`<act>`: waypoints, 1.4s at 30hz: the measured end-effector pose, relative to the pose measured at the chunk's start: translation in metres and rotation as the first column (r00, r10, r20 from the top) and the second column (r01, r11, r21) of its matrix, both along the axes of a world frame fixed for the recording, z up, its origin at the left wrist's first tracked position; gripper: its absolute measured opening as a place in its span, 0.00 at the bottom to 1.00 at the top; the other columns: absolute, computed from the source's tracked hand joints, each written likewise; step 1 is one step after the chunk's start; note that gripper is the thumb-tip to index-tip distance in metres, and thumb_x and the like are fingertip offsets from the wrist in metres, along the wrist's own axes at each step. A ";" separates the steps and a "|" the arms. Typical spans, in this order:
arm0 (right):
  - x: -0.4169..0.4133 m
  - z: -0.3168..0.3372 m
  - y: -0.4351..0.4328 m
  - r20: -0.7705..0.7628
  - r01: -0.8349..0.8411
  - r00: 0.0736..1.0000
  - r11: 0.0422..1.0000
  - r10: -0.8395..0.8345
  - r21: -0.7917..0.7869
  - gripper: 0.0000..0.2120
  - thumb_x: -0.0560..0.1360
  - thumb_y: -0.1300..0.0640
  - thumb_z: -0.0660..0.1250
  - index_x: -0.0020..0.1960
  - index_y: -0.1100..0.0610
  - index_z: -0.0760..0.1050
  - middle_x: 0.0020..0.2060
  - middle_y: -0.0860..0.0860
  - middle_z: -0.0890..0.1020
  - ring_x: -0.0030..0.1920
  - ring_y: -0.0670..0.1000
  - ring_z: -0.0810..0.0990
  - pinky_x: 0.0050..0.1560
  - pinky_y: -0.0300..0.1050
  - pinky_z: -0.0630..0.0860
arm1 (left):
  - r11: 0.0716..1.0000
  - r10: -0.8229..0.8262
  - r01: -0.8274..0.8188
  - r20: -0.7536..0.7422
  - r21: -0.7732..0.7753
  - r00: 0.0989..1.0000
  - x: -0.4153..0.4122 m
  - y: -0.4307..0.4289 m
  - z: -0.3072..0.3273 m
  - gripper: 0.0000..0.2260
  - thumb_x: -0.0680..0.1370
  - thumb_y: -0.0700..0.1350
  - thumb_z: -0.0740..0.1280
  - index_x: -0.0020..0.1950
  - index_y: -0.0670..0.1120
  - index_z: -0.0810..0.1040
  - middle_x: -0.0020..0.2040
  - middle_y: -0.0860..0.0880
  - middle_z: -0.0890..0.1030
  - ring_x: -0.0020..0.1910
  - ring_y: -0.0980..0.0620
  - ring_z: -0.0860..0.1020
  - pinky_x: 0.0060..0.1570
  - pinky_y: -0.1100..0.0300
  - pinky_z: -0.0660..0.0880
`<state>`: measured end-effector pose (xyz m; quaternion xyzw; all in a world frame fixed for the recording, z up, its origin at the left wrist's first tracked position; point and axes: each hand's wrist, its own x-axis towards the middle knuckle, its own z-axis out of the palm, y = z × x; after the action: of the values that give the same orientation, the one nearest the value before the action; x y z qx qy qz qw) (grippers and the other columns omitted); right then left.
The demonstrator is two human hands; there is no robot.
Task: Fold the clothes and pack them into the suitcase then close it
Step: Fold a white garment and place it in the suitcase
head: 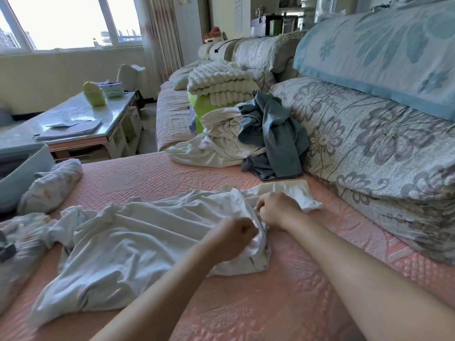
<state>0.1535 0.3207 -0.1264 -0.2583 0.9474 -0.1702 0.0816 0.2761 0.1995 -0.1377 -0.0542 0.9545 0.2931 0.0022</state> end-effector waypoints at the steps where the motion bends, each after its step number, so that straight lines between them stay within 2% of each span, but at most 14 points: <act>1: -0.002 0.000 -0.007 -0.029 0.032 0.999 0.999 -0.033 -0.028 0.11 0.75 0.56 0.59 0.47 0.51 0.81 0.50 0.49 0.83 0.48 0.53 0.81 0.50 0.47 0.80 | 0.998 0.050 -0.047 -0.057 0.048 0.997 -0.007 -0.014 0.000 0.09 0.81 0.49 0.63 0.46 0.49 0.80 0.40 0.51 0.82 0.34 0.53 0.76 0.36 0.55 0.74; 3: -0.006 -0.002 -0.024 -0.057 0.069 0.996 0.994 -0.074 -0.089 0.13 0.76 0.54 0.57 0.52 0.54 0.79 0.51 0.51 0.82 0.49 0.54 0.80 0.48 0.48 0.78 | 0.987 0.160 -0.157 -0.173 0.027 0.972 -0.020 -0.050 -0.004 0.08 0.80 0.44 0.63 0.47 0.52 0.81 0.41 0.53 0.81 0.36 0.54 0.77 0.36 0.58 0.73; 6: -0.015 -0.006 -0.051 -0.081 0.079 0.993 0.993 -0.086 -0.088 0.16 0.79 0.47 0.57 0.58 0.54 0.78 0.56 0.53 0.82 0.54 0.56 0.79 0.50 0.48 0.76 | 0.936 0.264 -0.313 -0.265 -0.163 0.928 -0.028 -0.102 -0.012 0.11 0.80 0.40 0.61 0.55 0.51 0.82 0.53 0.51 0.79 0.50 0.47 0.78 0.45 0.58 0.70; 10: -0.027 -0.018 -0.080 -0.161 0.065 0.985 0.998 -0.068 -0.023 0.21 0.80 0.42 0.59 0.64 0.53 0.75 0.59 0.54 0.81 0.59 0.58 0.79 0.51 0.49 0.73 | 0.814 0.338 -0.340 -0.090 -0.471 0.937 -0.031 -0.162 -0.022 0.15 0.82 0.45 0.58 0.68 0.53 0.75 0.62 0.47 0.74 0.56 0.43 0.78 0.45 0.55 0.72; 12: -0.028 -0.027 -0.088 -0.210 0.069 0.975 0.997 -0.072 -0.020 0.19 0.79 0.44 0.61 0.64 0.54 0.76 0.58 0.53 0.81 0.57 0.57 0.80 0.48 0.48 0.72 | 0.798 0.347 -0.280 0.029 -0.533 0.937 -0.031 -0.180 -0.023 0.13 0.82 0.46 0.57 0.61 0.52 0.78 0.58 0.47 0.76 0.56 0.43 0.79 0.48 0.54 0.75; 16: -0.032 -0.043 -0.091 -0.368 0.071 0.924 0.993 -0.102 -0.097 0.12 0.81 0.57 0.60 0.51 0.55 0.82 0.52 0.52 0.79 0.41 0.53 0.77 0.38 0.43 0.67 | 0.718 0.414 -0.356 -0.045 -0.598 0.909 -0.032 -0.190 -0.019 0.09 0.79 0.46 0.62 0.52 0.52 0.82 0.53 0.49 0.82 0.50 0.45 0.81 0.40 0.59 0.72; 19: -0.038 -0.042 -0.087 -0.388 0.130 0.897 0.964 -0.213 -0.230 0.11 0.82 0.55 0.58 0.52 0.57 0.79 0.51 0.54 0.80 0.43 0.56 0.79 0.38 0.44 0.65 | 0.746 0.383 -0.319 -0.014 -0.585 0.923 -0.035 -0.191 -0.017 0.12 0.79 0.56 0.63 0.59 0.53 0.77 0.56 0.48 0.81 0.54 0.45 0.79 0.43 0.58 0.71; 21: -0.044 -0.040 -0.084 -0.343 0.218 0.883 0.928 -0.319 -0.303 0.10 0.84 0.54 0.56 0.54 0.58 0.74 0.50 0.56 0.82 0.48 0.59 0.81 0.40 0.46 0.66 | 0.794 0.340 -0.267 0.034 -0.546 0.940 -0.035 -0.190 -0.016 0.15 0.78 0.61 0.63 0.57 0.53 0.77 0.53 0.48 0.82 0.52 0.45 0.79 0.44 0.57 0.73; 26: -0.052 -0.048 -0.085 -0.299 0.279 0.879 0.910 -0.371 -0.307 0.10 0.84 0.54 0.55 0.53 0.58 0.72 0.48 0.57 0.83 0.48 0.60 0.82 0.40 0.48 0.69 | 0.801 0.336 -0.340 -0.100 -0.492 0.937 -0.030 -0.190 -0.020 0.07 0.79 0.54 0.63 0.50 0.53 0.78 0.49 0.49 0.83 0.46 0.45 0.79 0.40 0.58 0.71; 30: -0.051 -0.051 -0.093 -0.311 0.288 0.876 0.917 -0.368 -0.275 0.10 0.84 0.54 0.55 0.54 0.58 0.72 0.48 0.57 0.83 0.48 0.60 0.82 0.39 0.47 0.68 | 0.810 0.467 -0.566 -0.413 -0.155 0.781 -0.038 -0.196 -0.012 0.05 0.81 0.47 0.61 0.50 0.50 0.77 0.44 0.42 0.81 0.41 0.40 0.79 0.38 0.55 0.71; 33: -0.050 -0.047 -0.094 -0.287 0.300 0.875 0.901 -0.391 -0.312 0.09 0.84 0.54 0.55 0.54 0.58 0.72 0.49 0.57 0.83 0.49 0.60 0.82 0.40 0.47 0.67 | 0.841 0.527 -0.533 -0.377 0.097 0.762 -0.055 -0.198 -0.018 0.03 0.80 0.42 0.63 0.49 0.47 0.77 0.45 0.42 0.82 0.42 0.42 0.81 0.43 0.55 0.75; 37: -0.041 -0.044 -0.091 -0.216 0.203 0.937 0.931 -0.274 -0.303 0.11 0.80 0.61 0.56 0.60 0.57 0.71 0.56 0.56 0.80 0.54 0.58 0.79 0.45 0.46 0.69 | 0.933 0.341 -0.350 -0.101 -0.084 0.935 -0.056 -0.183 -0.038 0.16 0.80 0.43 0.66 0.67 0.47 0.74 0.66 0.44 0.75 0.62 0.42 0.75 0.56 0.56 0.69; 40: -0.016 -0.034 -0.088 -0.345 -0.062 0.938 0.981 -0.005 -0.182 0.19 0.78 0.58 0.59 0.68 0.55 0.70 0.64 0.54 0.76 0.63 0.56 0.73 0.61 0.50 0.70 | 0.935 0.274 -0.318 -0.253 -0.156 0.928 -0.029 -0.172 -0.050 0.19 0.81 0.47 0.62 0.73 0.50 0.70 0.74 0.48 0.69 0.70 0.44 0.69 0.68 0.53 0.66; 42: 0.007 -0.029 -0.087 -0.307 -0.236 0.928 0.970 0.210 -0.051 0.22 0.81 0.52 0.57 0.74 0.51 0.66 0.71 0.51 0.71 0.71 0.55 0.68 0.71 0.51 0.60 | 0.915 0.205 -0.279 -0.260 -0.292 0.944 -0.008 -0.163 -0.056 0.22 0.80 0.53 0.56 0.74 0.54 0.67 0.76 0.49 0.66 0.73 0.46 0.66 0.72 0.51 0.63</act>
<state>0.1604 0.2335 -0.1554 -0.3905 0.9049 -0.1599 -0.0552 0.2685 0.0370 -0.1941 -0.1392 0.9695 0.1340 -0.1506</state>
